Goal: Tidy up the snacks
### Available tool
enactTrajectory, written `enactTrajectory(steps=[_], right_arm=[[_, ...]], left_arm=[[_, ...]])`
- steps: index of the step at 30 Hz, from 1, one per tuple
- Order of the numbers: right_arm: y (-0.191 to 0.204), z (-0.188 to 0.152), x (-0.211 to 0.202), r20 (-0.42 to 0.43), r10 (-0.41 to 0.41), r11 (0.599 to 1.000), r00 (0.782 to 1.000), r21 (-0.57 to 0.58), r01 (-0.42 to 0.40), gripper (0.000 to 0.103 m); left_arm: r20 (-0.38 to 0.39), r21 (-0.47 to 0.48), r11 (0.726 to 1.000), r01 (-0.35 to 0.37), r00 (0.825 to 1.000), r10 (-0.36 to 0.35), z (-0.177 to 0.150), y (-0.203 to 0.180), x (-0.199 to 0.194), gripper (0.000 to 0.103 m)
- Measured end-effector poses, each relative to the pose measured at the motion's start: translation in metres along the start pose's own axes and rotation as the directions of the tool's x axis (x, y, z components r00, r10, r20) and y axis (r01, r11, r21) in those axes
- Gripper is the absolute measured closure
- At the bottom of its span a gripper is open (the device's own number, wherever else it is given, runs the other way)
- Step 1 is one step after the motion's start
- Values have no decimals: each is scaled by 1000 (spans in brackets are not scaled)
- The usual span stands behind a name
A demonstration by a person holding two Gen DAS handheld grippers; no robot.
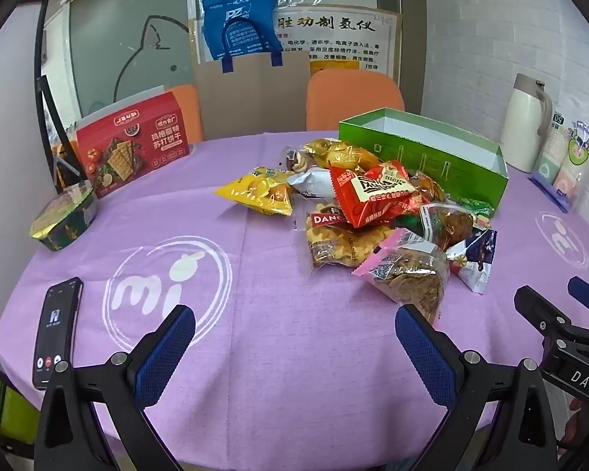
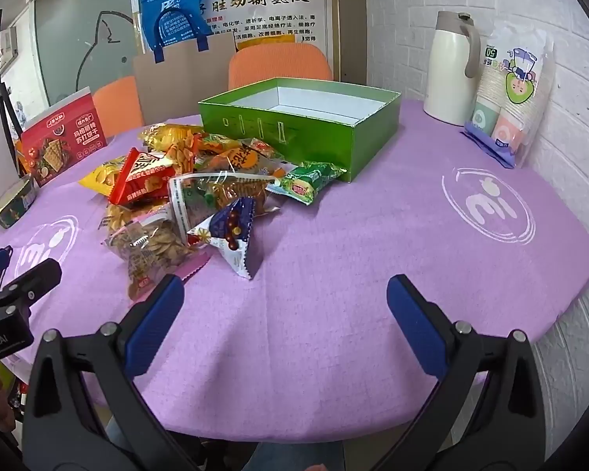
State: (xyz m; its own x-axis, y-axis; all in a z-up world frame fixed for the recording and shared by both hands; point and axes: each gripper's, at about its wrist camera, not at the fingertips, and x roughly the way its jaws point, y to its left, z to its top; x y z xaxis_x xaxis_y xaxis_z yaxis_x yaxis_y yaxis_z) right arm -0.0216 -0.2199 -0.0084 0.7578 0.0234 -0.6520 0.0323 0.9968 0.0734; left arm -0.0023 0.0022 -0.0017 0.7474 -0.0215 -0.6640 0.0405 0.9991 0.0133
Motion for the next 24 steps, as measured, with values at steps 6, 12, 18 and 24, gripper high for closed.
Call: enactTrajectory(steps=[6, 12, 18, 24], right_arm=[[-3, 1, 5, -14, 3, 1000, 1000, 1, -3, 0], [0, -2, 5, -7, 3, 1000, 1000, -6, -3, 0], [-1, -3, 8, -13, -1, 1000, 1000, -7, 1, 0], [-3, -3, 11, -17, 3, 1000, 1000, 0, -3, 0]], left_arm=[[-6, 4, 1000, -2, 1000, 2, -1, 1, 3, 0], [-20, 3, 1000, -13, 1000, 13, 1, -2, 4, 0], [-32, 2, 1000, -12, 999, 12, 0, -2, 8, 0], [-43, 3, 1000, -7, 999, 8, 0, -3, 13, 0]])
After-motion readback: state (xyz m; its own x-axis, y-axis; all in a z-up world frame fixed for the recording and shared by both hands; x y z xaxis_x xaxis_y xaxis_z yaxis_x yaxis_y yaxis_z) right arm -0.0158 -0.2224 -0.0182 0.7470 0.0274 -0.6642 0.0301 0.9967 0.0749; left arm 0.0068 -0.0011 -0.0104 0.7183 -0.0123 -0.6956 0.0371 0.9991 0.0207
